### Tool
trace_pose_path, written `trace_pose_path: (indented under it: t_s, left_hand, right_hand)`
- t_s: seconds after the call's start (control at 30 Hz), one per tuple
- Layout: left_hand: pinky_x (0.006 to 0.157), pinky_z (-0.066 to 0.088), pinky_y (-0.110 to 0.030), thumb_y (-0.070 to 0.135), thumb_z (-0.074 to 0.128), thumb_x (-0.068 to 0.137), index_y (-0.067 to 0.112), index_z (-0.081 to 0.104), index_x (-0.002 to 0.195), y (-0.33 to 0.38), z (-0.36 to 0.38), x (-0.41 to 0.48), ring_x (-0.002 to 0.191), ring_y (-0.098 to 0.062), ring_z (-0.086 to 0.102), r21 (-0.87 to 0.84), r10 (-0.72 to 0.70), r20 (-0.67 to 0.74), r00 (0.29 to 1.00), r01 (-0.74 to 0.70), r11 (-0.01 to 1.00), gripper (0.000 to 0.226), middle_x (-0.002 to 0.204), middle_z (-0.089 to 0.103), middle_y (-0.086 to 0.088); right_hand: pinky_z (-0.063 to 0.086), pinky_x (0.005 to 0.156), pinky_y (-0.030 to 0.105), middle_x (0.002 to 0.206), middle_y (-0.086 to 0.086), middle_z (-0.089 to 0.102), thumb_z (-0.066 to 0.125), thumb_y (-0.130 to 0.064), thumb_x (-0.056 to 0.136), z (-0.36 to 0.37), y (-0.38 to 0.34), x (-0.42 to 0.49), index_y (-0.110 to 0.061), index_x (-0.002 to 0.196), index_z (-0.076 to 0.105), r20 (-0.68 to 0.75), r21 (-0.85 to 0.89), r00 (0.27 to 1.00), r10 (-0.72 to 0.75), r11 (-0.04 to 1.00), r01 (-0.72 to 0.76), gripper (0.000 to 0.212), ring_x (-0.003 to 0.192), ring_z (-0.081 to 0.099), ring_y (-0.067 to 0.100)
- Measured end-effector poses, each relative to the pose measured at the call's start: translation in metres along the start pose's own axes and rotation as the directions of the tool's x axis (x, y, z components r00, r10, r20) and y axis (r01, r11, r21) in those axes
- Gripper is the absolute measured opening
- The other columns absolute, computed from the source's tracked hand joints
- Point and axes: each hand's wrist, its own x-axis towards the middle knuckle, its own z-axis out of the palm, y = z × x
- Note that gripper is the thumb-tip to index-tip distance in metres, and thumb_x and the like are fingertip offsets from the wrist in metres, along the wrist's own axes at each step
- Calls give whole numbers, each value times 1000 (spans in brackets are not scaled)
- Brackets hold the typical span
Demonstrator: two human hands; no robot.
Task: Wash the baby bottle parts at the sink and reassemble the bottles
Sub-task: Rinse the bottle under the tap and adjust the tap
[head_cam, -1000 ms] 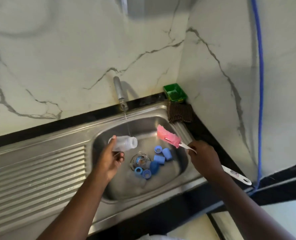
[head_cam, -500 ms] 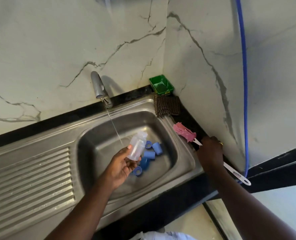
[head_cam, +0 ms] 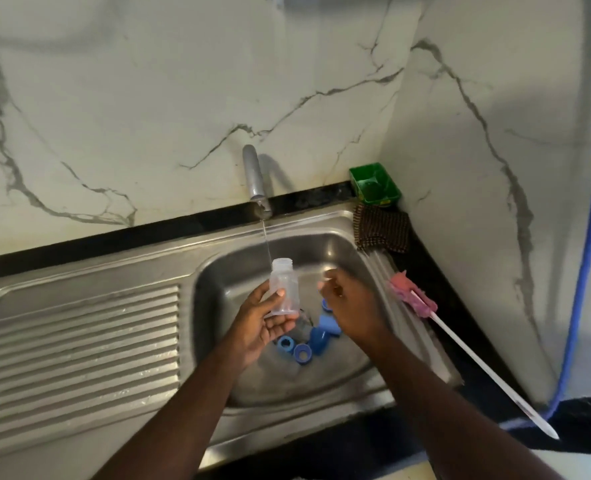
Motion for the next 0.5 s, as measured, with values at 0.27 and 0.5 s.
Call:
trace_pose_path:
  t_s: [0.27, 0.5]
  left_hand:
    - [84, 53, -35, 32, 62, 97, 21, 65, 116, 51, -21, 25, 102, -20, 68, 147, 88, -120, 989, -70, 987, 23, 112, 73, -5]
    - [87, 58, -41, 23, 70, 92, 15, 70, 108, 66, -24, 62, 95, -26, 70, 271, 214, -226, 950, -150, 951, 18, 107, 73, -11]
  right_hand:
    - [53, 96, 54, 116, 24, 69, 68, -18, 93, 70, -66, 86, -10, 105, 67, 395, 479, 905, 159, 805, -351, 15, 108, 67, 39]
    - [56, 88, 44, 101, 16, 72, 62, -9, 86, 79, -77, 125, -6, 109, 69, 378, 470, 903, 206, 797, -379, 23, 99, 68, 36]
